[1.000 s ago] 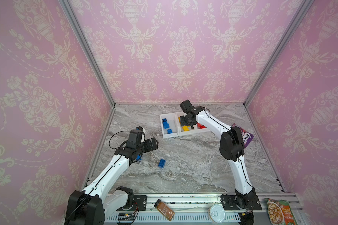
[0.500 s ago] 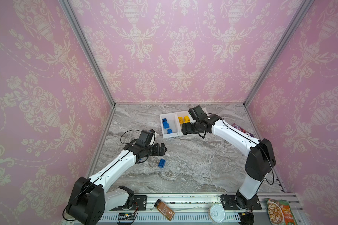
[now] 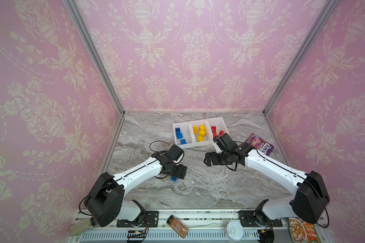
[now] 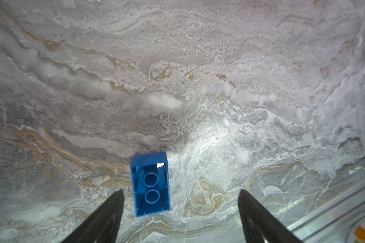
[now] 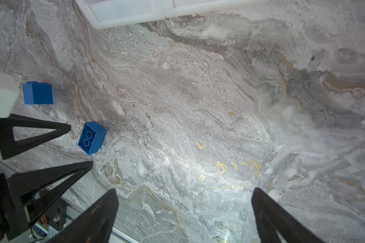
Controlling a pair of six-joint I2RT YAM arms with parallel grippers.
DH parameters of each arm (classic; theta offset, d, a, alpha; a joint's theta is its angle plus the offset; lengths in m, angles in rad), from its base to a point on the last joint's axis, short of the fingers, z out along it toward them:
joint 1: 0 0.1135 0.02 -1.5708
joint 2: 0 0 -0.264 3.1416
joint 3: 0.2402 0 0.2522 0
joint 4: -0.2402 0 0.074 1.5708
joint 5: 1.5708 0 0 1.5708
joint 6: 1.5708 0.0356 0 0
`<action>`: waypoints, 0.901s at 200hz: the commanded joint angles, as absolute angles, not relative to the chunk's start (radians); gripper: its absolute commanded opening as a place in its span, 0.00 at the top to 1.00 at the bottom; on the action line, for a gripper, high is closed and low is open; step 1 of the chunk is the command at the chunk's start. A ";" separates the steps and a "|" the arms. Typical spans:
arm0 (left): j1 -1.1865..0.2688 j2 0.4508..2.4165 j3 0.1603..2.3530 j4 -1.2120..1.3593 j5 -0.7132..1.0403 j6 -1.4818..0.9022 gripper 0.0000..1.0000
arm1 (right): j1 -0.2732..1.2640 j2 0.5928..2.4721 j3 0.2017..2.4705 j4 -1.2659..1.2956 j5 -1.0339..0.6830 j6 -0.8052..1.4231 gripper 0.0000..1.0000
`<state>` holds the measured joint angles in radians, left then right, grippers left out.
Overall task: Sort the legos into containers by color
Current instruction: 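Lower the left gripper onto a blue brick while the right draws back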
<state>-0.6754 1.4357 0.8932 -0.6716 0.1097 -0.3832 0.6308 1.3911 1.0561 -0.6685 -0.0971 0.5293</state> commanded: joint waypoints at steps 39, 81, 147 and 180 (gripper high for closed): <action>-0.709 1.596 1.011 -0.875 -0.072 -0.318 0.16 | 0.634 1.313 1.013 -0.710 -0.075 0.572 0.00; -0.709 1.648 1.022 -0.844 -0.060 -0.323 0.24 | 0.634 1.310 1.006 -0.704 -0.071 0.573 0.00; -0.709 1.666 1.016 -0.795 -0.028 -0.347 0.37 | 0.631 1.305 1.005 -0.709 -0.064 0.566 0.00; -0.710 1.665 1.008 -0.788 -0.027 -0.354 0.46 | 0.630 1.305 1.006 -0.704 -0.067 0.567 0.00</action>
<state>-0.7036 1.6512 1.0000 -0.7921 -0.0326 -0.3389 0.6308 1.3254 1.0187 -0.6891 -0.0792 0.5545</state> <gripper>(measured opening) 0.565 0.998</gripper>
